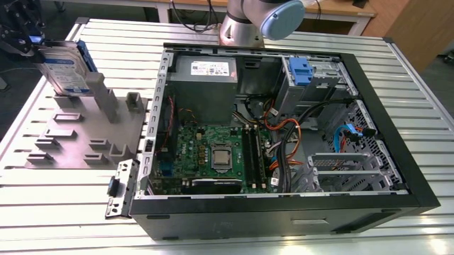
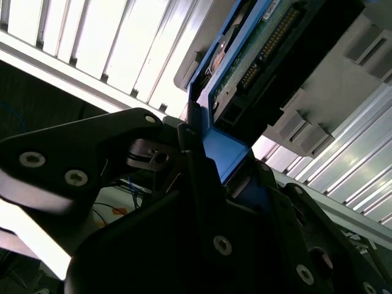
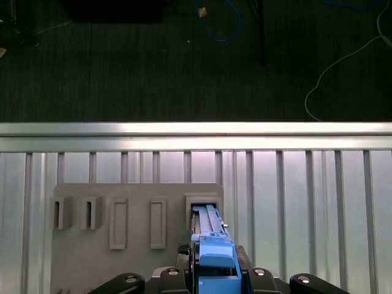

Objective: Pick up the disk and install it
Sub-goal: 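Pick up the disk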

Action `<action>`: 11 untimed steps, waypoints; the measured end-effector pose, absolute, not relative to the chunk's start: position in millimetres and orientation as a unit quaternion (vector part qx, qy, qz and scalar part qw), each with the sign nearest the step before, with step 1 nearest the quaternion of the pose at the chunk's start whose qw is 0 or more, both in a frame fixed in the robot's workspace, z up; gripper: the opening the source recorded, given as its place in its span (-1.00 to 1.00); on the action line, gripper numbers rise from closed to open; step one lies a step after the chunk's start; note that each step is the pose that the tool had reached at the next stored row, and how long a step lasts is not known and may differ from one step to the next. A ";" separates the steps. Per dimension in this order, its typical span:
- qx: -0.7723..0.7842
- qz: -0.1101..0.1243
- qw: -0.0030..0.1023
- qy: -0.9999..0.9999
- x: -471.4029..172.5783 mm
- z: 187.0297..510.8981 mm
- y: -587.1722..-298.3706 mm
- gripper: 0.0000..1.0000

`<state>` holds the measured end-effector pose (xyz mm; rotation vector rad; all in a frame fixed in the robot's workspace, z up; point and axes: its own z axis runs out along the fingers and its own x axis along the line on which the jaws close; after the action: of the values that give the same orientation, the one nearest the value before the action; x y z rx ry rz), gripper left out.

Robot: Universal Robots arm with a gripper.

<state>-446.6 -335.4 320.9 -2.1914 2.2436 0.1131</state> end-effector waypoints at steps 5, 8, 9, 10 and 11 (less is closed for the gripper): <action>-0.698 0.036 0.002 0.715 -446.6 323.3 -335.4 -0.27; -0.698 0.036 0.002 0.715 -446.6 324.6 -335.4 -0.27; -0.698 0.036 0.002 0.715 -446.6 325.1 -335.4 -0.27; -0.698 0.036 0.002 0.715 -446.6 325.7 -335.4 -0.27; -0.698 0.036 0.002 0.715 -446.6 326.4 -335.4 -0.27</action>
<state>-446.6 -335.4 326.4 -2.1915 2.2437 0.1132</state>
